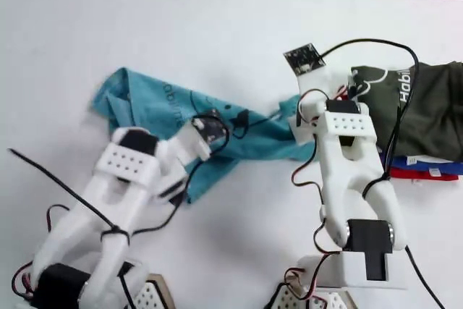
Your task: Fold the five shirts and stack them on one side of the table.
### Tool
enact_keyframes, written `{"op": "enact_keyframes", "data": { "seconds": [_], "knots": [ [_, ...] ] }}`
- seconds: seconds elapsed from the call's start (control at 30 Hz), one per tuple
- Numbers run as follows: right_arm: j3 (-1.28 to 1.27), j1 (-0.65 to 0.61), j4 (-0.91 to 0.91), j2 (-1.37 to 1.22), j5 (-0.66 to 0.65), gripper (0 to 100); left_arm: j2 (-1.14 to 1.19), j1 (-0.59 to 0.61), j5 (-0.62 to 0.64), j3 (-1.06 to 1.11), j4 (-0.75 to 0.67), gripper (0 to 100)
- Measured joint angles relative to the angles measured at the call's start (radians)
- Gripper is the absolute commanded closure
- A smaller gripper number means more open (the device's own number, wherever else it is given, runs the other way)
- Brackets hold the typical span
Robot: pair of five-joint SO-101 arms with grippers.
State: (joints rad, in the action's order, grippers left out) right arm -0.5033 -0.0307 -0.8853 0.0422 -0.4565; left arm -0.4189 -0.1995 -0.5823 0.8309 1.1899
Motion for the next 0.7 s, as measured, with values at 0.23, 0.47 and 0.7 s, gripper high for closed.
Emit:
{"op": "enact_keyframes", "data": {
  "seconds": [0.23,0.47,0.7],
  "knots": [
    [0.0,0.0,0.0,0.0,0.0,97.8,-0.003,-0.058,0.04,0.028,-0.087,78],
    [0.0,0.0,0.0,0.0,0.0,97.8,0.068,-0.066,0.084,0.028,-0.146,78],
    [0.0,0.0,0.0,0.0,0.0,97.8,0.203,-0.066,0.089,0.028,-0.181,78]
  ]
}}
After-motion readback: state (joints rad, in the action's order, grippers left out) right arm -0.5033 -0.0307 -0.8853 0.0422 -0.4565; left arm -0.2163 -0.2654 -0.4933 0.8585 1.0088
